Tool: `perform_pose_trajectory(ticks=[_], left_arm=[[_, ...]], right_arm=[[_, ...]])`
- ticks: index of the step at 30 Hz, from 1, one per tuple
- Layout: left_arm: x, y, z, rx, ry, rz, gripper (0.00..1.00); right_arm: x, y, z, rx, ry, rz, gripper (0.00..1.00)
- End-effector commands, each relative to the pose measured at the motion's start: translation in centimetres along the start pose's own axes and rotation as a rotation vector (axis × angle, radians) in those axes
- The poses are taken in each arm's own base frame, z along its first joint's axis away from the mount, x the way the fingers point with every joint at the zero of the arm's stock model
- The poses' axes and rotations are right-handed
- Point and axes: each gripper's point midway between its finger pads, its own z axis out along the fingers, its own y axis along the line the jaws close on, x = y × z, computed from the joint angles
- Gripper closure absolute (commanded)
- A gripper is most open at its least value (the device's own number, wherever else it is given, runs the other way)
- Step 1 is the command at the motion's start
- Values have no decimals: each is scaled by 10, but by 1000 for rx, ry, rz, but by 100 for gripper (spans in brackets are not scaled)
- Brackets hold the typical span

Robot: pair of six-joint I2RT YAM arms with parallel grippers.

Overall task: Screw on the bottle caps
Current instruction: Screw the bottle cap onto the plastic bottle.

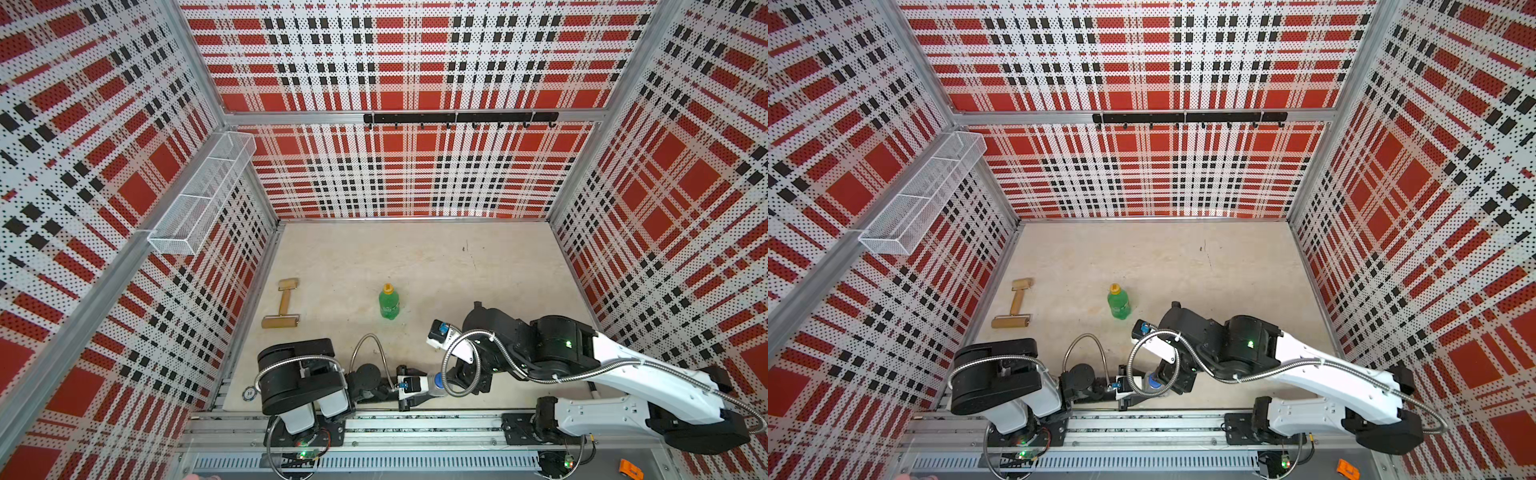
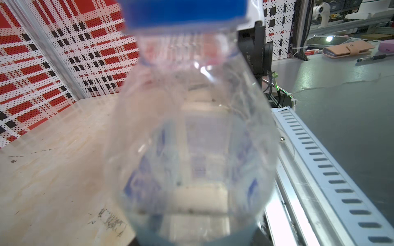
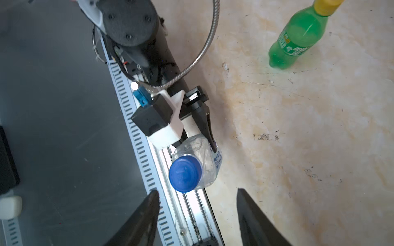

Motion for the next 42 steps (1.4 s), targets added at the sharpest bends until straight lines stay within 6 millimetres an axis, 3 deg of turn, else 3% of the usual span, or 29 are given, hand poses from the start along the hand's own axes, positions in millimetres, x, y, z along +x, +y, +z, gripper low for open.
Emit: perform_pose_trajectory(ticks=[1, 7, 13, 22, 31, 37, 42], left_arm=[[-12, -9, -2, 47, -47, -5, 67], [-11, -18, -3, 97, -43, -36, 67], [-10, -17, -3, 99, -41, -31, 67], [-7, -19, -3, 106, -33, -34, 68], [-7, -16, -3, 97, -35, -30, 68], [-9, -7, -4, 48, -42, -13, 69], [-19, 11, -1, -67, -61, 19, 68]], right_arm=[[-4, 14, 1, -74, 4, -164, 39], [11, 30, 10, -144, 63, -360, 42], [25, 22, 28, -127, 175, -452, 43], [14, 14, 44, -75, 176, -505, 51], [10, 18, 58, -42, 175, -507, 61], [8, 10, 55, 14, 167, -451, 82], [-9, 1, 59, 91, 74, -231, 96]])
